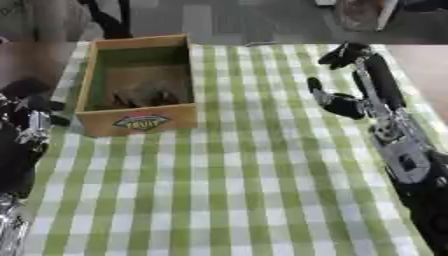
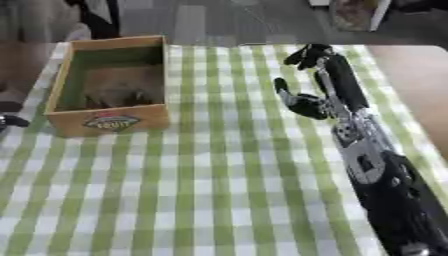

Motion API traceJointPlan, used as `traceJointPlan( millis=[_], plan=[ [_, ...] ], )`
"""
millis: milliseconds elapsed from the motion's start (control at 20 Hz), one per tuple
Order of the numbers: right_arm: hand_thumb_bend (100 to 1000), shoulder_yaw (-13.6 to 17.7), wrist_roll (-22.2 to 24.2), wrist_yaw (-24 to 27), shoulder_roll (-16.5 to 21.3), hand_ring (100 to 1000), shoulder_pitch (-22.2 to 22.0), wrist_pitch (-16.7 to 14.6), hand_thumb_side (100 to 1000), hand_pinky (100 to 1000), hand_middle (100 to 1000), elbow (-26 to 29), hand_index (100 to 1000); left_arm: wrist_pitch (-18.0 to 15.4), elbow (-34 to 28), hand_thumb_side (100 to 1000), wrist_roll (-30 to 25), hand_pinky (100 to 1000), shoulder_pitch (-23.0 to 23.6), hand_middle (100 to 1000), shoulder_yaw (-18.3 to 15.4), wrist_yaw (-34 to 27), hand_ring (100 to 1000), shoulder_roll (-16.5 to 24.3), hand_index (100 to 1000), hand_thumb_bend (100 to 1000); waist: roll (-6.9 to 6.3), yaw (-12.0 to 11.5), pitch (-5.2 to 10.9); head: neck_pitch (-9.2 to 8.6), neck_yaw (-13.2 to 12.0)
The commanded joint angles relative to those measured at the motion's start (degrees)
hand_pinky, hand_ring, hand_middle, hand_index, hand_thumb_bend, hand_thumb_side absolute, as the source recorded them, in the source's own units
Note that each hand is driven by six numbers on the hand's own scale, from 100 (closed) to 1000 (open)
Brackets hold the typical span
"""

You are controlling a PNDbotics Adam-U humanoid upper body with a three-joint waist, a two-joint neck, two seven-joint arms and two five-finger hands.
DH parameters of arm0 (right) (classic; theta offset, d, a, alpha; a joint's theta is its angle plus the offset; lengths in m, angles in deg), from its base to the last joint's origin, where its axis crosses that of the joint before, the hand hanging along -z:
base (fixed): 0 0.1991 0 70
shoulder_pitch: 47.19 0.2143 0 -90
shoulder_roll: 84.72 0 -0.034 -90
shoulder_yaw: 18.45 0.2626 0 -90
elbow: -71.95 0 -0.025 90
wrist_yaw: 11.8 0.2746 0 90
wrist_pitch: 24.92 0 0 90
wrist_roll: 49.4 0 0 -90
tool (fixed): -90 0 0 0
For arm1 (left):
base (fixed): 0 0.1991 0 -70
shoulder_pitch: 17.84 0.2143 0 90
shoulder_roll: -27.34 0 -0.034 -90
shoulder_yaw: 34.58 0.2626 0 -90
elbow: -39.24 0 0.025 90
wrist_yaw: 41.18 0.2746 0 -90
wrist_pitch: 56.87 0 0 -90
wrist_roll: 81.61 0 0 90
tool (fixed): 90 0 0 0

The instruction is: Pick up objects on the table and place them in the box.

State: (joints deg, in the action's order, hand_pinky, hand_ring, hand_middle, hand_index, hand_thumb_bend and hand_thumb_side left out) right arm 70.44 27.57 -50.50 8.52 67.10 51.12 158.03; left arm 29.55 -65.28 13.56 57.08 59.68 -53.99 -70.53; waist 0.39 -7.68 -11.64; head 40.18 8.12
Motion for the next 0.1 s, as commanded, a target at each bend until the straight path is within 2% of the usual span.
traceJointPlan(
  millis=[50,100],
  plan=[
    [277,0.4,0.0,3.2,0.2,549,-2.0,2.1,138,590,537,5.2,622,-0.1,-0.3,216,0.5,517,-0.4,691,-0.7,0.2,607,1.1,769,100,-0.30,0.4,0.61,-0.39,-0.2],
    [276,0.4,0.3,4.2,0.0,548,-3.2,2.7,142,590,537,6.3,622,0.0,-0.2,219,0.5,517,-0.3,691,-0.7,0.2,607,1.1,769,100,-0.39,0.6,0.58,-0.35,-0.1]
  ],
)
